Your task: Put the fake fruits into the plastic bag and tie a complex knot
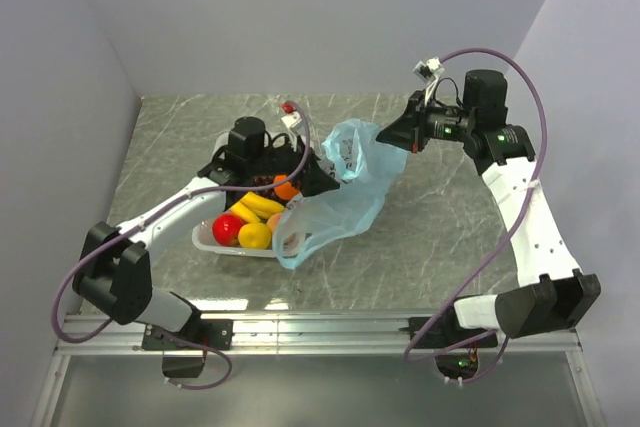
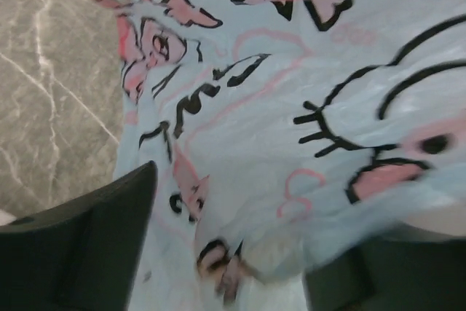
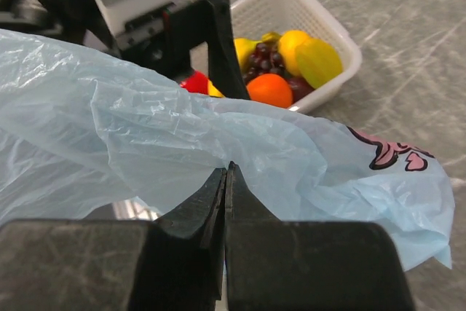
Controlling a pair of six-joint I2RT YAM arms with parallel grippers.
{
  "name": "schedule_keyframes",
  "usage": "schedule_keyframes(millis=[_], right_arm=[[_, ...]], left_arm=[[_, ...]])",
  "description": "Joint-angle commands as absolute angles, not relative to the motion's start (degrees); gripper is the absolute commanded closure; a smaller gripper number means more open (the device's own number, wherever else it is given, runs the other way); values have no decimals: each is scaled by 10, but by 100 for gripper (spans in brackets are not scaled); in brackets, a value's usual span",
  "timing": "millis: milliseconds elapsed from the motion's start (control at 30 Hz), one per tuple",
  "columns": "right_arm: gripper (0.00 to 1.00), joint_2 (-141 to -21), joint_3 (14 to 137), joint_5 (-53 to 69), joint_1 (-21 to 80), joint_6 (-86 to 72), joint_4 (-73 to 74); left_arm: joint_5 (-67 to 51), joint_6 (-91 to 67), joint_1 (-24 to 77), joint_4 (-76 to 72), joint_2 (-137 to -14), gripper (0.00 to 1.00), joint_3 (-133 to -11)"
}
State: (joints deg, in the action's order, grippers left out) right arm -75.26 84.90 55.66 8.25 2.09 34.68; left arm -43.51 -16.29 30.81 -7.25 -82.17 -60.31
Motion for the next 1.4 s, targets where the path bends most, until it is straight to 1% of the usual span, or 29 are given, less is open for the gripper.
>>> schedule_keyframes(millis=[0,67,100,133,167,200,233,300,400,433,567,667,700,800,833,867,933,967,1000,1067,1200,1367], right_arm=[[100,-776,839,625,65,-58,295],[100,-799,834,603,62,-79,282],[88,-810,841,581,62,-69,297],[80,-818,859,557,62,-61,338],[68,-830,868,500,61,-44,358],[47,-828,874,477,57,-36,387],[35,-823,870,455,49,-30,394],[3,-783,850,396,33,-22,389],[2,-729,820,364,-13,-6,393],[2,-704,814,362,-32,23,403],[2,-636,783,395,-45,59,427],[2,-572,733,422,-37,42,415],[2,-572,719,422,-29,42,405],[1,-517,686,389,31,36,367],[1,-508,682,348,54,42,358],[1,-505,679,345,81,50,351],[0,-516,681,337,90,52,346],[0,-521,686,299,101,63,343],[0,-526,686,281,133,84,338],[0,-537,693,238,156,97,327],[0,-581,711,160,245,138,319],[0,-632,734,78,315,151,296]], left_arm=[[-442,-172,323,-99,-852,29,-632],[-455,-208,324,-70,-881,68,-675],[-453,-229,323,-59,-888,99,-689],[-449,-254,324,-51,-896,99,-700],[-448,-302,323,-50,-897,100,-711],[-440,-328,323,-49,-896,99,-715],[-427,-356,324,-50,-894,99,-715],[-425,-427,324,-52,-896,99,-720],[-417,-496,323,-31,-911,100,-732],[-406,-524,324,-22,-918,99,-738],[-397,-573,325,-20,-930,99,-741],[-403,-606,328,-39,-943,99,-748],[-403,-613,327,-40,-945,99,-750],[-405,-635,329,-54,-954,99,-750],[-404,-639,330,-55,-955,99,-750],[-407,-642,331,-58,-957,99,-750],[-406,-653,333,-67,-960,99,-745],[-406,-657,335,-70,-960,99,-744],[-408,-664,335,-77,-962,99,-738],[-407,-670,338,-81,-962,99,-736],[-409,-681,345,-91,-967,99,-733],[-415,-689,352,-105,-974,99,-734]])
